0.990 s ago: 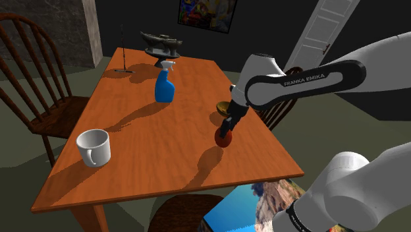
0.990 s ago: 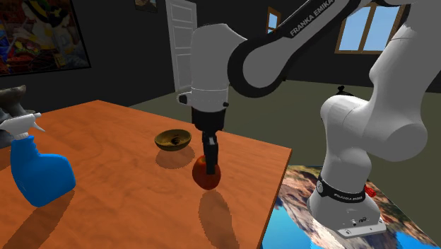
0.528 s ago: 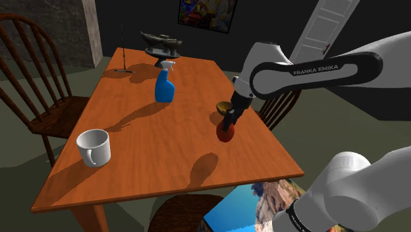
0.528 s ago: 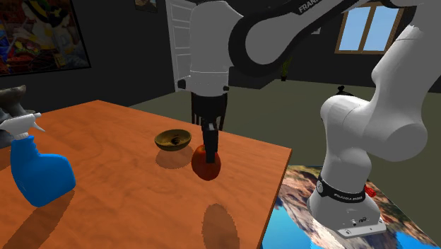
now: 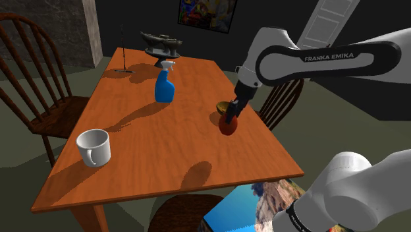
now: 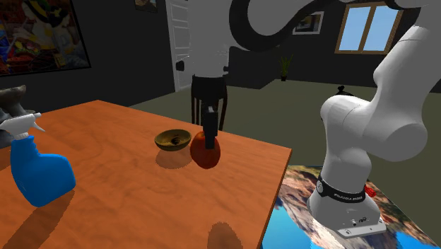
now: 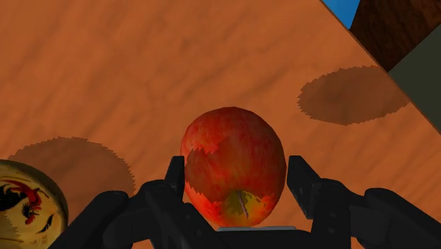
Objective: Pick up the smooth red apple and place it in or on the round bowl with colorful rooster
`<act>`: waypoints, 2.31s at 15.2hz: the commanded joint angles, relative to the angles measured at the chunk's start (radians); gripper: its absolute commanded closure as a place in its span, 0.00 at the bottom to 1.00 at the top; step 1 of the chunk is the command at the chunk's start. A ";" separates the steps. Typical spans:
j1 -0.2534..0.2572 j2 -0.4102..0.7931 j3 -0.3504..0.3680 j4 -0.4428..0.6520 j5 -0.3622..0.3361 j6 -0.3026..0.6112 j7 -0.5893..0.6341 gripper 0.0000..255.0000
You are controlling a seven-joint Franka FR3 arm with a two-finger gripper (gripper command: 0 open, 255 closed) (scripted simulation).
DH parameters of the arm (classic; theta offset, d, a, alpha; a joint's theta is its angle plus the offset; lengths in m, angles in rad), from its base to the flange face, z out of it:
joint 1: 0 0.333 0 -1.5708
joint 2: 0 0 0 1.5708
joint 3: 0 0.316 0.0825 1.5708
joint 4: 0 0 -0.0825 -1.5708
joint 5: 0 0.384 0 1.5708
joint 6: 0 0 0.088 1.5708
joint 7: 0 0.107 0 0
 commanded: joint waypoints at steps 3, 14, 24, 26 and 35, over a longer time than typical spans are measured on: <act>-0.001 -0.016 0.001 0.043 -0.001 -0.060 0.002 1.00; -0.061 0.202 -0.141 0.294 -0.023 -0.100 -0.191 1.00; -0.129 0.509 -0.262 0.669 0.049 -0.187 -0.408 1.00; -0.151 0.580 -0.279 0.762 0.074 -0.216 -0.449 1.00; -0.165 0.634 -0.284 0.726 0.097 -0.131 -0.482 1.00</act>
